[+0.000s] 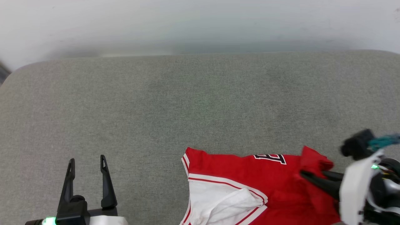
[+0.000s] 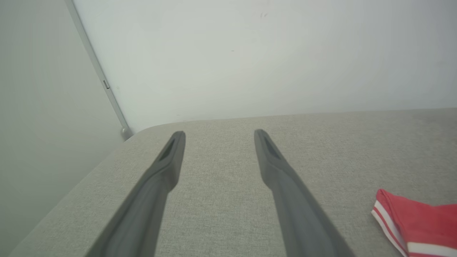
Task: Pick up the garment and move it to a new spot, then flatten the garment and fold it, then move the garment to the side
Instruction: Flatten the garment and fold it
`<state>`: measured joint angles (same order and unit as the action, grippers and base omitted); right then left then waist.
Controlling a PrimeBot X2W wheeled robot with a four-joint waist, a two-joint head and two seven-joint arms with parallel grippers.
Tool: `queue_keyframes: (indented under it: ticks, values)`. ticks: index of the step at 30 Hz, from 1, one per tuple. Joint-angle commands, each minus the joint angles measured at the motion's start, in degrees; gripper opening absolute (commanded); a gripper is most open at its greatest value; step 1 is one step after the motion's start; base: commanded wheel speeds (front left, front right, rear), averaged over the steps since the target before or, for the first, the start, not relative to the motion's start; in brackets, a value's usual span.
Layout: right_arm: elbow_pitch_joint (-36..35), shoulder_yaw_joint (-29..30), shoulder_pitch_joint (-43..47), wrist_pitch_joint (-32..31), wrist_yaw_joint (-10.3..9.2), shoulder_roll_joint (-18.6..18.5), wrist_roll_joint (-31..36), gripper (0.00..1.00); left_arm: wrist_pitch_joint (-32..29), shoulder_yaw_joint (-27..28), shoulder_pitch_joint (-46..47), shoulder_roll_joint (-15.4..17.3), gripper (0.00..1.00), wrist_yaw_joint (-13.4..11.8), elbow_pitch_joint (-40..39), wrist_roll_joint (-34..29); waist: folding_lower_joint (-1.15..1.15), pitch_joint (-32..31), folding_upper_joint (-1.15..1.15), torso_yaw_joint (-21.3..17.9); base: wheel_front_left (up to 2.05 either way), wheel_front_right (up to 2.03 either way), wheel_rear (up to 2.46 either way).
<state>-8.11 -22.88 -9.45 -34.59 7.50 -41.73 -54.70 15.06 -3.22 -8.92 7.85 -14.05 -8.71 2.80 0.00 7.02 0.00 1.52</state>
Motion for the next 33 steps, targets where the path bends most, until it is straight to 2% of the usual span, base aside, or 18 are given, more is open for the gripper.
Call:
queue_keyframes:
  ticks: [1, 3, 4, 7, 10, 11, 16, 22, 23, 24, 25, 29, 33]
  values:
    - [-1.19, -1.83, -2.12, -0.65, -0.02, 0.63, 1.15, 0.0, 0.14, 0.16, 0.42, -0.4, 1.0, 0.32, -0.11, -0.25, 0.0, 0.37, 0.0, 0.3, 0.0, 0.0, 0.0]
    - [-2.6, -5.78, -5.34, -1.64, -0.02, 2.6, 2.56, 0.0, 0.14, 0.33, 0.7, -0.6, 1.0, 0.58, -0.15, -0.59, 0.0, 0.77, 0.0, 0.53, 0.0, 0.0, 0.0]
    - [-2.06, -12.17, -11.07, -2.64, -0.02, 5.67, 4.87, 0.0, 0.14, 0.51, 1.1, -1.01, 1.0, 0.87, -0.08, -0.69, 0.0, 1.51, 0.0, 0.82, 0.0, 0.0, 0.0]
    - [0.44, -19.23, -16.7, -3.16, -0.02, 9.42, 6.8, 0.0, 0.15, 0.52, 1.56, -1.44, 1.0, 1.31, 0.02, -0.95, 0.0, 2.38, 0.0, 1.18, 0.0, 0.0, 0.0]
    - [4.55, -25.17, -21.67, -2.45, -0.02, 13.31, 8.09, 0.0, 0.15, 0.65, 2.38, -1.78, 1.0, 1.54, 0.08, -1.16, 0.0, 3.26, 0.0, 1.5, 0.0, 0.0, 0.0]
    - [10.16, -30.58, -25.99, -0.92, -0.02, 16.7, 9.82, 0.0, 0.14, 0.68, 2.93, -2.07, 1.0, 1.86, 0.16, -1.16, 0.0, 4.19, 0.0, 1.87, 0.0, 0.0, 0.0]
    - [21.24, -38.15, -29.57, 2.19, -0.02, 21.5, 11.06, 0.0, 0.14, 0.6, 3.91, -2.38, 1.0, 2.33, 0.46, -1.4, 0.0, 5.48, 0.0, 2.45, 0.0, 0.0, 0.0]
    - [30.13, -43.89, -30.95, 8.04, -0.04, 23.47, 10.6, 0.0, 0.15, 0.91, 4.22, -2.73, 1.0, 2.53, 1.11, -1.66, 0.0, 5.44, 0.0, 2.33, 0.0, 0.0, 0.0]
    - [30.42, -43.92, -31.37, 9.66, -0.04, 23.51, 10.25, 0.07, 0.15, 1.0, 3.97, -2.78, 1.0, 2.44, 1.22, -1.67, 0.0, 5.18, 0.0, 2.1, 0.0, 0.0, 0.0]
    - [30.42, -43.7, -32.07, 11.56, -0.04, 23.34, 10.33, 0.48, 0.15, 1.02, 3.68, -2.83, 1.0, 2.42, 1.38, -1.74, 0.0, 4.85, 0.0, 1.89, 0.0, 0.0, 0.0]
    - [30.06, -43.57, -32.63, 13.39, -0.03, 22.94, 10.55, 1.0, 0.14, 1.11, 3.38, -2.84, 1.0, 2.4, 1.52, -1.69, 0.0, 4.45, 0.0, 1.66, 0.0, 0.0, 0.0]
    - [27.75, -40.88, -33.36, 22.07, -0.04, 19.53, 13.52, 1.0, 0.14, 1.52, 2.2, -2.95, 1.0, 2.26, 1.92, -1.72, 0.0, 2.52, 0.0, 0.47, 0.0, 0.0, 0.0]
    - [27.52, -30.8, -30.36, 32.95, -0.03, 16.85, 19.35, 1.0, 0.14, 2.13, 1.07, -2.99, 1.0, 2.25, 1.79, -1.63, 0.0, 0.79, 0.0, -1.04, 0.0, 0.0, 0.0]
